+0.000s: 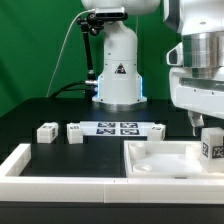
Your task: Assemble one leg
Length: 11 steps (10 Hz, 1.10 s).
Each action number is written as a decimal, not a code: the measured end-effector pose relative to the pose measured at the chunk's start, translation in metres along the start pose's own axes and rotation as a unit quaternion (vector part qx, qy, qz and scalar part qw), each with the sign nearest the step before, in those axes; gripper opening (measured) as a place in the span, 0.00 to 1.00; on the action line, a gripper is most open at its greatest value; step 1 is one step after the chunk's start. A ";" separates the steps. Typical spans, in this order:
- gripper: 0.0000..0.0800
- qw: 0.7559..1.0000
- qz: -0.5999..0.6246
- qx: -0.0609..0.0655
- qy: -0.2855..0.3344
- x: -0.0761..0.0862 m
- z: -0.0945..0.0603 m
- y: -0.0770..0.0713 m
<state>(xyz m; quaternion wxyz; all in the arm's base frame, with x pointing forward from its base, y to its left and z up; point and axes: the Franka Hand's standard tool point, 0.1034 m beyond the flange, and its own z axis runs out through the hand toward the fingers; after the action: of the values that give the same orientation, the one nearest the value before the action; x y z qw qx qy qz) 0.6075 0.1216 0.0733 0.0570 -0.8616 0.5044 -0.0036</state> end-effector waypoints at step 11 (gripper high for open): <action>0.81 0.834 -0.552 -0.013 0.004 0.002 -0.002 -0.004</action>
Offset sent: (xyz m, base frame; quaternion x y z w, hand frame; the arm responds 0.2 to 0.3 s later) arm 0.0026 0.0058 0.0015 -0.0016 -0.0252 -0.2743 0.9613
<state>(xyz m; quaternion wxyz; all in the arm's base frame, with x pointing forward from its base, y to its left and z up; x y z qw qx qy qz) 0.6121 0.1213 0.0758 0.0323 -0.9975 -0.0551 -0.0312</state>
